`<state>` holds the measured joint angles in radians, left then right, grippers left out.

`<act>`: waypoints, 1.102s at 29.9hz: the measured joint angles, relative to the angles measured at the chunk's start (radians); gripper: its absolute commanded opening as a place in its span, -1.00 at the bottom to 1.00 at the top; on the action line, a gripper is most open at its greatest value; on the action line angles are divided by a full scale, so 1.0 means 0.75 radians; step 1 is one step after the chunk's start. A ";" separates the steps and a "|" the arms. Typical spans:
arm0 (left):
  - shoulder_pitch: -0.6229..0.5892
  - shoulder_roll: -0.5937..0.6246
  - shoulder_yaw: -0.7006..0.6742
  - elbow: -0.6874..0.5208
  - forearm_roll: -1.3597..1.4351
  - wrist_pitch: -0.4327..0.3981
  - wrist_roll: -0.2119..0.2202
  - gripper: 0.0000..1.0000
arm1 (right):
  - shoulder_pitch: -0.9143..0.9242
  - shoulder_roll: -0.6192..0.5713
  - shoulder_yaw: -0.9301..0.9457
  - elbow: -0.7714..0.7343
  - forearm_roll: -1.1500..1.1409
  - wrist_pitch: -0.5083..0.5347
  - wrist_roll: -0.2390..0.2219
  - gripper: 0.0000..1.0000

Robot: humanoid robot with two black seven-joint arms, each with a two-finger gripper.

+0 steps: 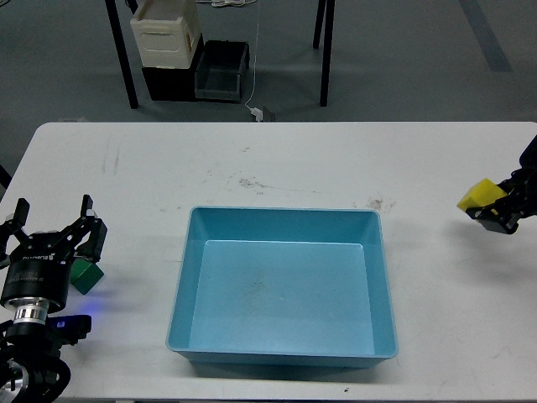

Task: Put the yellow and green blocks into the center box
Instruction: 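Lift the yellow cube with the right gripper and carry it over the box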

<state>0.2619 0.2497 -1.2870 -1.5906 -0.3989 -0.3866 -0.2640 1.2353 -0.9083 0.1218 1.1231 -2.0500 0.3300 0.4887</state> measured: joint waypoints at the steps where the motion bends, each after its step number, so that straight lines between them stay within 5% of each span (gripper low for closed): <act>1: -0.001 0.000 0.000 0.000 0.000 0.000 0.000 1.00 | 0.032 -0.010 0.042 0.002 0.016 -0.002 0.000 -1.00; 9: -0.003 0.001 0.000 0.000 -0.002 0.002 0.000 1.00 | 0.311 0.021 0.118 0.157 0.087 0.015 0.000 -1.00; 19: -0.004 0.001 0.000 0.000 -0.001 0.002 -0.002 1.00 | 0.598 0.400 -0.177 0.272 0.118 0.131 0.000 -1.00; 33: -0.002 -0.002 -0.002 0.000 -0.002 0.002 -0.002 1.00 | 0.622 0.827 -0.440 0.273 0.221 0.202 0.000 -1.00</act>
<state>0.2607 0.2485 -1.2885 -1.5907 -0.4003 -0.3851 -0.2655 1.7020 -0.2877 -0.2086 1.3276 -1.8846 0.4817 0.4886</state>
